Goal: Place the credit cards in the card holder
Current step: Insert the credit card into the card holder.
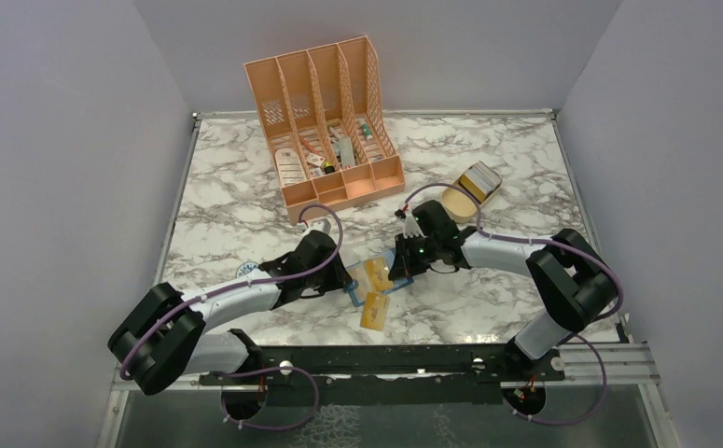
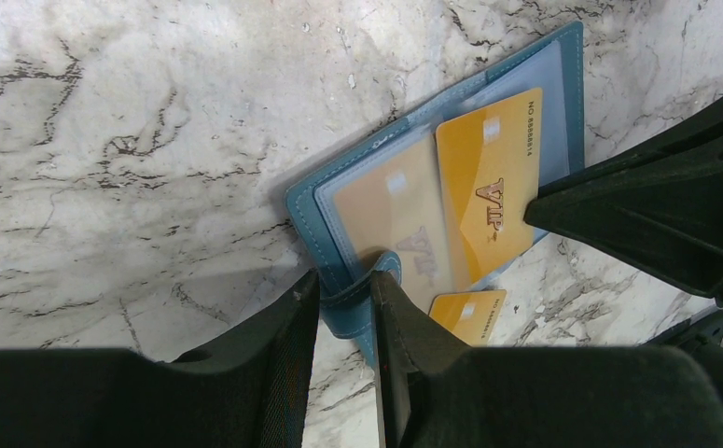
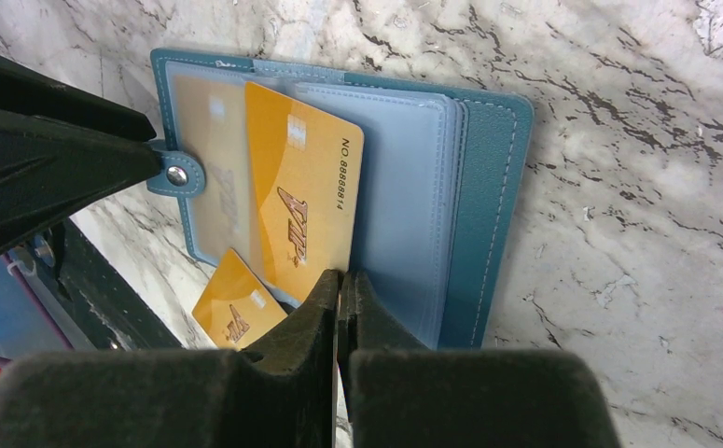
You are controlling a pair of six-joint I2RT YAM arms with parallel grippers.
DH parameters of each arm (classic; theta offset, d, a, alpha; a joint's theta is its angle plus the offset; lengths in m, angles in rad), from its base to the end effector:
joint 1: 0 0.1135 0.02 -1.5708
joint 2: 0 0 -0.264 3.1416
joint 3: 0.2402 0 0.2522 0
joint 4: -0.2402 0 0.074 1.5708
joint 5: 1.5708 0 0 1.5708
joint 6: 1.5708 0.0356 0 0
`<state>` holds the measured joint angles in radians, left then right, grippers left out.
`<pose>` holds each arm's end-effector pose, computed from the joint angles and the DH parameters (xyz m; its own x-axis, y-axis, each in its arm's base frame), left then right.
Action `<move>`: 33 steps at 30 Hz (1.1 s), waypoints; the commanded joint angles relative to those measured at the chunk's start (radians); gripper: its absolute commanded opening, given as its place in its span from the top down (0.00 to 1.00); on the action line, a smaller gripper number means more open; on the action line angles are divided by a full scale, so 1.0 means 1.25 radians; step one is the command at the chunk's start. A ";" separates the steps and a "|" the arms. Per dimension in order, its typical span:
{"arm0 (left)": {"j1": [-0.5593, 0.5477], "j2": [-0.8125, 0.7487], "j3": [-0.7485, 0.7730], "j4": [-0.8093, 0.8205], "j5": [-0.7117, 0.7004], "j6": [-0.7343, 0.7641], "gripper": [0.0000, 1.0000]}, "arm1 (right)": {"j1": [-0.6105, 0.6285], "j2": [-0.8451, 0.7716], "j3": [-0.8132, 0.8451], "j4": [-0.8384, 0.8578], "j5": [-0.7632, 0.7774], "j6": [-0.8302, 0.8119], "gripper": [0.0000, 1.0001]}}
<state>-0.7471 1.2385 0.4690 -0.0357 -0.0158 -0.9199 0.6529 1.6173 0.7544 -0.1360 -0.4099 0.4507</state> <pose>0.1673 -0.1542 0.1567 -0.8546 -0.2927 -0.4289 -0.0140 0.8387 -0.5444 0.2256 0.1904 0.1404 -0.9186 -0.1995 -0.3412 -0.3648 0.7604 0.5374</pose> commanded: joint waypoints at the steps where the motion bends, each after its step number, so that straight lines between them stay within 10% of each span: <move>1: 0.004 0.010 0.012 0.028 0.023 0.011 0.71 | 0.001 0.028 0.014 -0.052 0.004 -0.034 0.99; 33: 0.004 0.016 0.000 0.068 0.044 0.009 0.71 | 0.045 0.058 0.081 -0.146 0.061 -0.021 0.99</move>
<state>-0.7471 1.2579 0.4690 0.0086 0.0128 -0.9203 0.6865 1.6539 0.8352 -0.2554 -0.3866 0.4397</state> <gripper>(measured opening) 0.292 0.015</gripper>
